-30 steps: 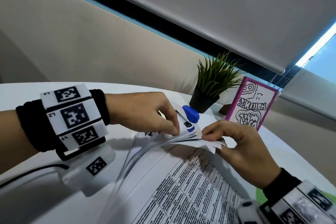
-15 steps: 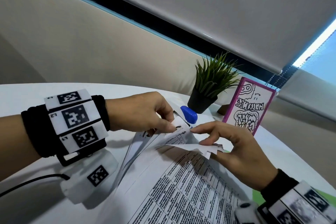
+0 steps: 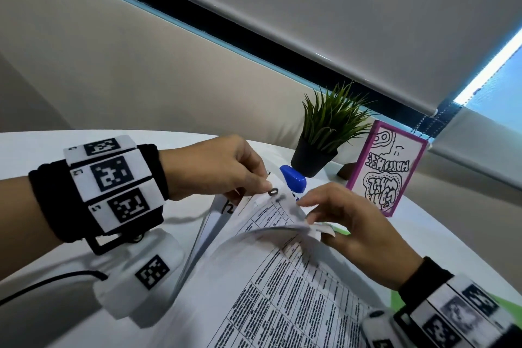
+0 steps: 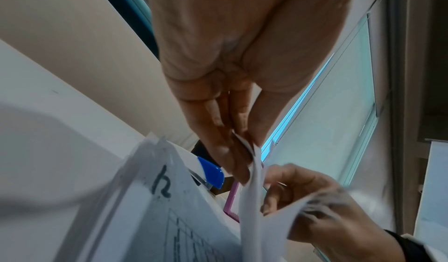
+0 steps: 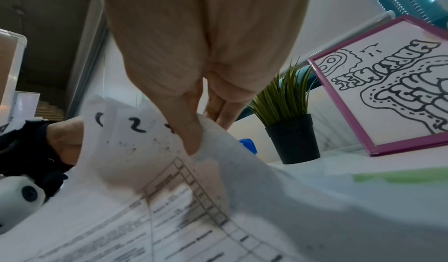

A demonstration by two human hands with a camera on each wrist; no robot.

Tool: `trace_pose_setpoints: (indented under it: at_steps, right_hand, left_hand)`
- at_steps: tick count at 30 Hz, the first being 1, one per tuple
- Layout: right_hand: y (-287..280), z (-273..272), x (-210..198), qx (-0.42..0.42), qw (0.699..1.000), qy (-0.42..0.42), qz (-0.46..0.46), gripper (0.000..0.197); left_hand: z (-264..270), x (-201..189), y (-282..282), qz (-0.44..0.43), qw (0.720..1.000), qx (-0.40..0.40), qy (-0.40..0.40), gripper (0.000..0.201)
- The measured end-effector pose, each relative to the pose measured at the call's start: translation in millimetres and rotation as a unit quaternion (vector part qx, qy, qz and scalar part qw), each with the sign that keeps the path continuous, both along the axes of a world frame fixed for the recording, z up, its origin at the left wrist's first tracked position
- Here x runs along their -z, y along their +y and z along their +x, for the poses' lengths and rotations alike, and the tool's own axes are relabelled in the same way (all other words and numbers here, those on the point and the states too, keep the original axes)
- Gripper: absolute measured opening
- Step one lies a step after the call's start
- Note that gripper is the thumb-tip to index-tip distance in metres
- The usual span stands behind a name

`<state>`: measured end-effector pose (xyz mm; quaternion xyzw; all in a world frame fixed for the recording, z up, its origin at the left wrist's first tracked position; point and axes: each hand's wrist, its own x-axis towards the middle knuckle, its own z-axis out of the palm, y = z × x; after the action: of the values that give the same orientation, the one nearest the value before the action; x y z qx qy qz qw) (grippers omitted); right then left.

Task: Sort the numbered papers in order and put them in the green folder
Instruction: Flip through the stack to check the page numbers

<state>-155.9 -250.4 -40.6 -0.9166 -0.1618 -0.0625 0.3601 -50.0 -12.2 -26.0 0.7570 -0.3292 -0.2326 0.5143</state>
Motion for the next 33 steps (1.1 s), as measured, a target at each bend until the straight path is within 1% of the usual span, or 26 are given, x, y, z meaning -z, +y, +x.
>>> trace_pose_setpoints:
  at_steps: [2,3,5,7,8,9,11,12,13,16,18,19,20,21,22,24,27,30,31,33]
  right_hand:
    - [-2.7,1.1,-0.9,0.001,0.999,-0.039,-0.028,0.020]
    - [-3.0,1.4,-1.6,0.002,0.998,-0.050,-0.046,0.014]
    - [-3.0,0.8,-2.0,-0.002,0.997,-0.042,-0.062,0.009]
    - [-4.3,-1.2,-1.6,-0.006,0.999,-0.013,-0.041,0.010]
    - [-5.3,-2.2,-0.6,-0.005,1.000,0.001,-0.029,0.014]
    - [-6.1,-2.7,0.6,-0.001,1.000,0.012,-0.020,0.022]
    - [-8.2,-2.3,4.3,0.006,1.000,0.024,-0.010,0.046]
    - [-8.6,-1.7,5.8,0.008,1.000,0.022,-0.012,0.054]
    - [-8.5,-0.6,6.5,0.010,1.000,0.014,-0.019,0.053]
    - [-5.9,0.7,4.2,0.014,0.999,-0.017,-0.030,0.027]
    - [-4.3,-0.5,2.4,0.012,1.000,-0.025,-0.014,0.019]
    - [-4.6,-1.0,2.2,0.010,0.999,-0.029,-0.011,0.020]
    - [-5.3,-1.5,2.7,0.010,0.999,-0.035,-0.013,0.024]
    - [-6.1,-2.0,3.1,0.011,0.999,-0.042,-0.015,0.028]
    - [-6.3,-3.0,3.0,0.014,0.998,-0.051,-0.018,0.028]
    - [-5.2,-5.2,0.8,0.020,0.996,-0.079,-0.031,0.020]
    - [-4.2,-9.3,-2.5,0.026,0.993,-0.106,-0.045,0.014]
    - [-3.3,-11.7,-4.1,0.012,0.993,-0.096,-0.073,0.009]
    - [-2.9,-11.8,-4.7,0.009,0.993,-0.086,-0.078,0.008]
    - [-2.4,-11.1,-4.7,-0.003,0.997,-0.053,-0.064,0.012]
  left_hand:
    - [1.2,0.4,0.6,0.004,1.000,-0.011,0.002,0.021]
    - [1.8,0.8,0.9,0.007,1.000,-0.015,0.002,0.021]
    - [2.5,2.2,1.3,0.013,1.000,-0.018,0.003,0.022]
    - [3.2,3.5,1.1,0.009,1.000,-0.017,0.012,0.021]
    - [3.3,3.8,0.8,0.005,1.000,-0.016,0.018,0.020]
    - [3.2,3.7,0.8,0.001,1.000,-0.013,0.022,0.020]
    - [1.8,1.8,0.6,-0.006,1.000,0.003,0.030,0.019]
    - [1.0,0.2,0.4,-0.009,0.999,0.015,0.033,0.018]
    - [0.3,-1.5,0.2,-0.013,0.999,0.024,0.035,0.017]
    - [-0.2,-4.0,-0.5,-0.010,0.999,0.029,0.037,0.018]
    - [0.8,-3.8,-0.4,0.002,0.999,0.019,0.027,0.013]
    - [1.4,-3.3,-0.1,0.003,1.000,0.015,0.022,0.010]
    - [2.0,-2.4,0.4,0.002,1.000,0.014,0.015,0.010]
    - [2.6,-1.5,0.8,-0.002,1.000,0.015,0.011,0.014]
    - [3.4,-0.6,0.6,-0.006,1.000,0.017,0.010,0.017]
    - [4.0,0.5,0.0,-0.008,1.000,0.004,0.004,0.020]
    - [5.5,0.2,-1.3,0.007,0.999,-0.025,-0.019,0.015]
    - [7.3,0.8,-0.7,0.006,0.999,-0.022,-0.040,0.038]
    - [6.8,0.2,-0.2,-0.001,0.999,-0.013,-0.038,0.040]
    - [4.5,-1.9,0.0,-0.019,0.999,0.018,-0.034,0.037]
